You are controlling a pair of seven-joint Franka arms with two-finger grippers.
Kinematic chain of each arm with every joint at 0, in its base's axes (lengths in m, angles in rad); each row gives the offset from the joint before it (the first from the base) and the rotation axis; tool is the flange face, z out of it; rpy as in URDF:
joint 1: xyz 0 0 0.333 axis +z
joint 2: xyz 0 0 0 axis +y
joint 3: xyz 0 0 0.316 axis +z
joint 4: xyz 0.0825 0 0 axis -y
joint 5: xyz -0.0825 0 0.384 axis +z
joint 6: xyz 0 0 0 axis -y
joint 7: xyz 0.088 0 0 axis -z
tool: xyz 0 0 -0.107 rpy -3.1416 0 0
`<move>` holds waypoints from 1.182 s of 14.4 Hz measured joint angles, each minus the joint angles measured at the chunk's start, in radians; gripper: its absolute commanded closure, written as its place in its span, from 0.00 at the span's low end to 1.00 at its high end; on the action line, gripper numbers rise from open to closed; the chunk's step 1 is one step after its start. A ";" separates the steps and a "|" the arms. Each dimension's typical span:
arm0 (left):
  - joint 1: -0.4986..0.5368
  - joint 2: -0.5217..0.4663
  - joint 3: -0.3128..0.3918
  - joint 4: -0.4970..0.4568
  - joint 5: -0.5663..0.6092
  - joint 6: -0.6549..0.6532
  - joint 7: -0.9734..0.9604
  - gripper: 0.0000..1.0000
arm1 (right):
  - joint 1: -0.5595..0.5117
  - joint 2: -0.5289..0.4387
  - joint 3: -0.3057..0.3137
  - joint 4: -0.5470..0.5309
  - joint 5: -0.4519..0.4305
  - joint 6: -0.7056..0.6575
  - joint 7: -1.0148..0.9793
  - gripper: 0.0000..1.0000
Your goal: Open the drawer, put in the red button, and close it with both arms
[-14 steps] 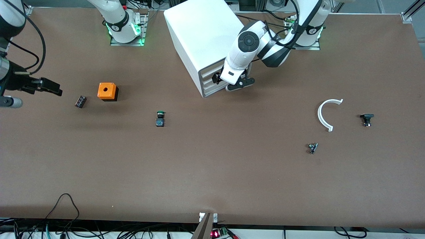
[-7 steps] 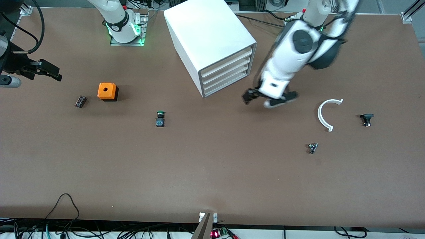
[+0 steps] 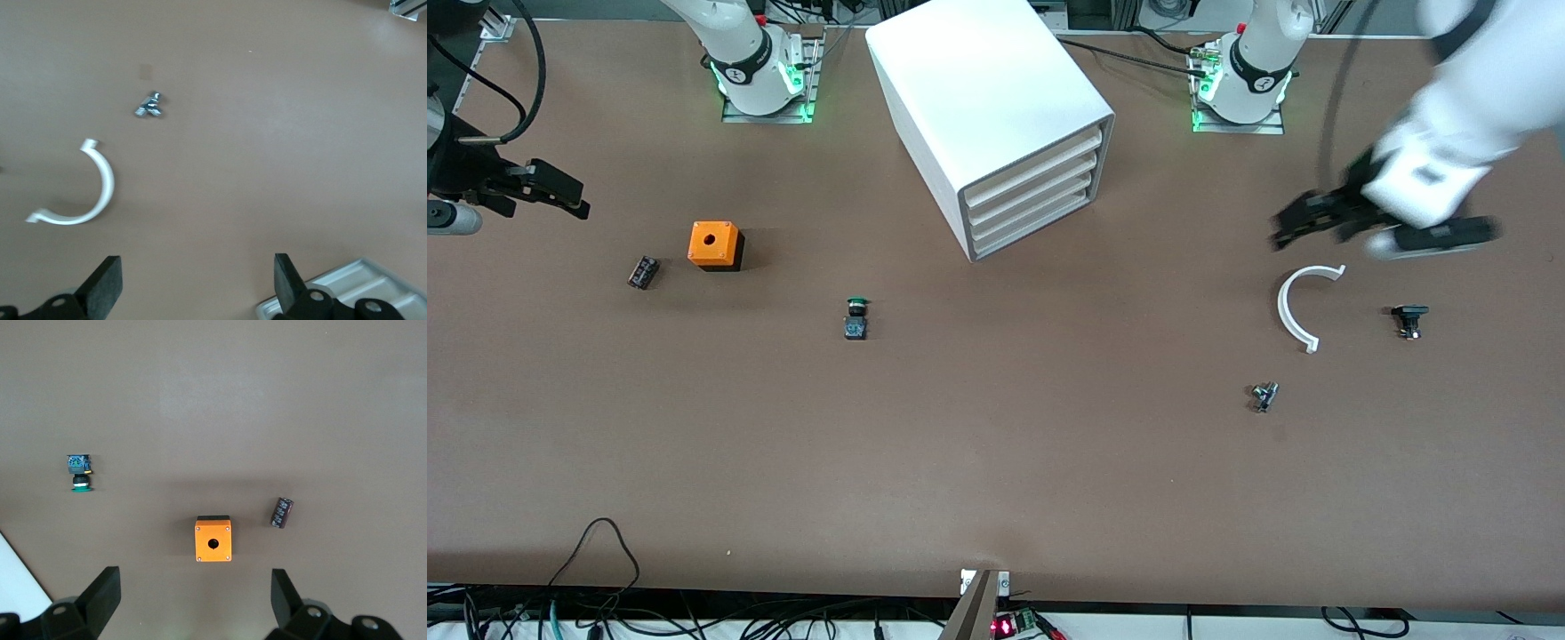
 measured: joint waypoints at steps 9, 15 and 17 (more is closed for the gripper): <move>0.000 -0.036 0.039 0.046 0.138 -0.059 0.128 0.00 | 0.000 0.000 -0.001 0.000 -0.001 -0.015 -0.004 0.00; 0.031 -0.036 0.050 0.046 0.140 -0.063 0.191 0.00 | 0.000 0.000 -0.001 0.002 -0.001 -0.012 -0.004 0.00; 0.031 -0.036 0.043 0.046 0.140 -0.063 0.191 0.00 | 0.000 0.000 -0.002 0.002 -0.001 -0.011 -0.004 0.00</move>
